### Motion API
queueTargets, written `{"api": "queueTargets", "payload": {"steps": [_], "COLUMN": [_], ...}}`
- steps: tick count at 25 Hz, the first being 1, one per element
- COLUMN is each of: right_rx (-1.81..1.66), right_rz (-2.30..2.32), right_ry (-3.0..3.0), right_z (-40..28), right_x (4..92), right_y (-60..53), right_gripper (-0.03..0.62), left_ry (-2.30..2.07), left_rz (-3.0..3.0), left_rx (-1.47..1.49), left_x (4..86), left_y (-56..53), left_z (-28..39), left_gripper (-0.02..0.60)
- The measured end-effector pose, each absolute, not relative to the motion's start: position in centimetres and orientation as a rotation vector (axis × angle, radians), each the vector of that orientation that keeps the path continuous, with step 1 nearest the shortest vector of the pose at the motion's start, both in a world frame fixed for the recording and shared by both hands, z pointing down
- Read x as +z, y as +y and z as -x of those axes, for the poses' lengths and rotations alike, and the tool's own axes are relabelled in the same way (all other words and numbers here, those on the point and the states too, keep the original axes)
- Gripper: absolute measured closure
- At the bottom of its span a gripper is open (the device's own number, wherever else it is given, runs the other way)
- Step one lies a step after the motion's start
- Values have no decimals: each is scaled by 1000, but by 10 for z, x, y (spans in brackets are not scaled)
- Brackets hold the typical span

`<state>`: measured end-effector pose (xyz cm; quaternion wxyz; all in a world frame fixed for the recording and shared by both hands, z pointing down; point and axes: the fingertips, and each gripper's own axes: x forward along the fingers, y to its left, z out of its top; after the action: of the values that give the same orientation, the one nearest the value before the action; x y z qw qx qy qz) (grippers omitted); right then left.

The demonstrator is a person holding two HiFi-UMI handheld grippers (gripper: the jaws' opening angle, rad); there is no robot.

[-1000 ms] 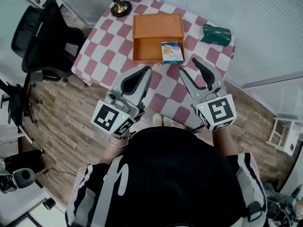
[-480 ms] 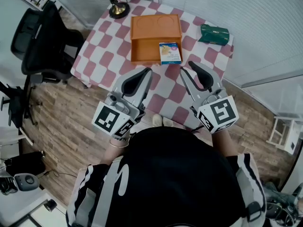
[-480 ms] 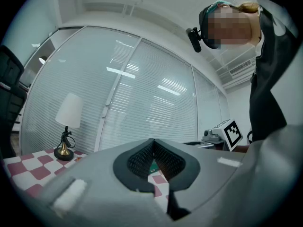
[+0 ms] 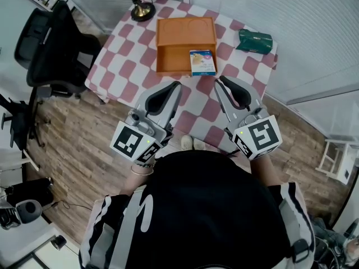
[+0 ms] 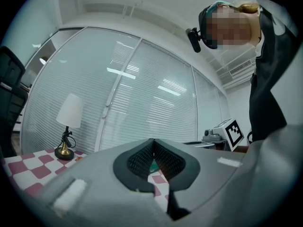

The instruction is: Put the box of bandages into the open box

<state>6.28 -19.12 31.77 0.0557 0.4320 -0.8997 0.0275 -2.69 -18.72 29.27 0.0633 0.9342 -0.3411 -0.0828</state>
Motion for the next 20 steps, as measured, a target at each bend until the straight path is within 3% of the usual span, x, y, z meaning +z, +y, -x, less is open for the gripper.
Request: {"api": "queueTargets", "payload": {"steps": [20], "right_rx": [45], "right_rz": [-1289], "right_ry": [-2754], "right_z": [-45], "right_x": [308], "right_y": [-186], "right_gripper": [595], "left_ry": [-1074], "left_rz": [-2817], "left_rx": [-257], "left_x": [288], "left_y": [-181], "left_z": [44], "left_gripper": [581]}}
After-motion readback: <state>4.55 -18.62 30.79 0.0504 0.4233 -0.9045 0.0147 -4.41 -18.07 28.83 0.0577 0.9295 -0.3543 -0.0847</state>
